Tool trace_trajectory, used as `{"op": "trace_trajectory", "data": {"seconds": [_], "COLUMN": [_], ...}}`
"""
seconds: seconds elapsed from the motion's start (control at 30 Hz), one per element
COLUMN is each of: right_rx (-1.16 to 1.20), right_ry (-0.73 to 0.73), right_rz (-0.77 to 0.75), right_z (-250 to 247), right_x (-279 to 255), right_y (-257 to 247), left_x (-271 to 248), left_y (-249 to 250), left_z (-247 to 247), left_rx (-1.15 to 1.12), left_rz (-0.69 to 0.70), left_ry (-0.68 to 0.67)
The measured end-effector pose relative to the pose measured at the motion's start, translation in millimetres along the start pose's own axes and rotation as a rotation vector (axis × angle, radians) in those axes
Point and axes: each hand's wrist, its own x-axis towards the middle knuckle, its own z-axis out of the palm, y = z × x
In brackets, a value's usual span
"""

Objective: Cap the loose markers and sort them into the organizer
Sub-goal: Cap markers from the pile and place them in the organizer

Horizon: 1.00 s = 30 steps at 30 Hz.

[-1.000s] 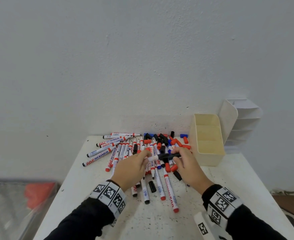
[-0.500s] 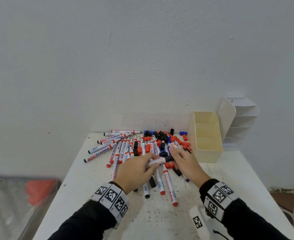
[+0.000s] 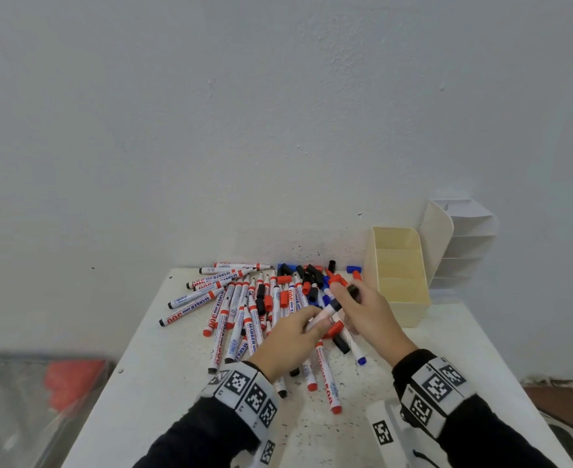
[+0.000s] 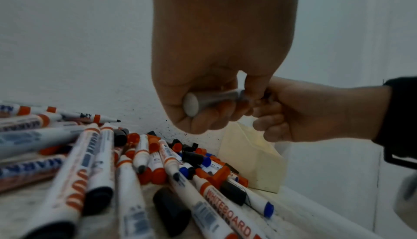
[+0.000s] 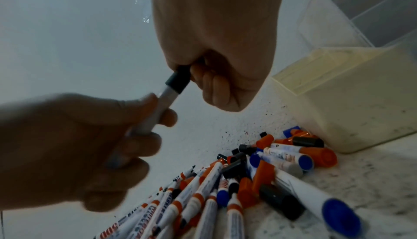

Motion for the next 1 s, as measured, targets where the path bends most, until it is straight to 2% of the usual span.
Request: {"op": "trace_trajectory", "data": {"seconds": [0.1,0.13,0.23,0.33,0.47,0.6,0.73,1.0], "right_rx": [0.020,-0.021,-0.142,-0.129,-0.165,-0.203,-0.281,-0.240], "right_ry": [0.062,0.097,0.255,0.437,0.702,0.872,0.879,0.689], "right_rz": [-0.015,-0.024,-0.120,-0.222,-0.336,-0.440,-0.379,-0.171], "right_z": [-6.8,-11.5,-36.4,-72.1,-118.4,-151.5,-164.7,-152.0], "right_x": [-1.3,-0.7,2.1,5.8,13.4,21.0,37.4,64.3], "right_y": [-5.3,-7.4,-17.9,-28.0,-31.3,-26.1,-5.7,26.1], "left_x": [4.1,5.7,7.0,7.8,8.8,12.4,13.1,15.3], "left_y": [10.6,13.2,14.1,9.8,8.4,6.7,4.6,5.6], "left_z": [14.2,18.9,30.5,41.7,52.5,57.2,60.3,62.4], "left_rx": [-0.060,0.030,0.572,0.798,0.890,0.893,0.888,0.860], "left_rz": [-0.006,-0.040,-0.192,-0.263,-0.309,-0.333,-0.354,-0.357], "left_ry": [0.066,0.074,0.078,-0.006,-0.096,-0.104,-0.083,-0.057]}}
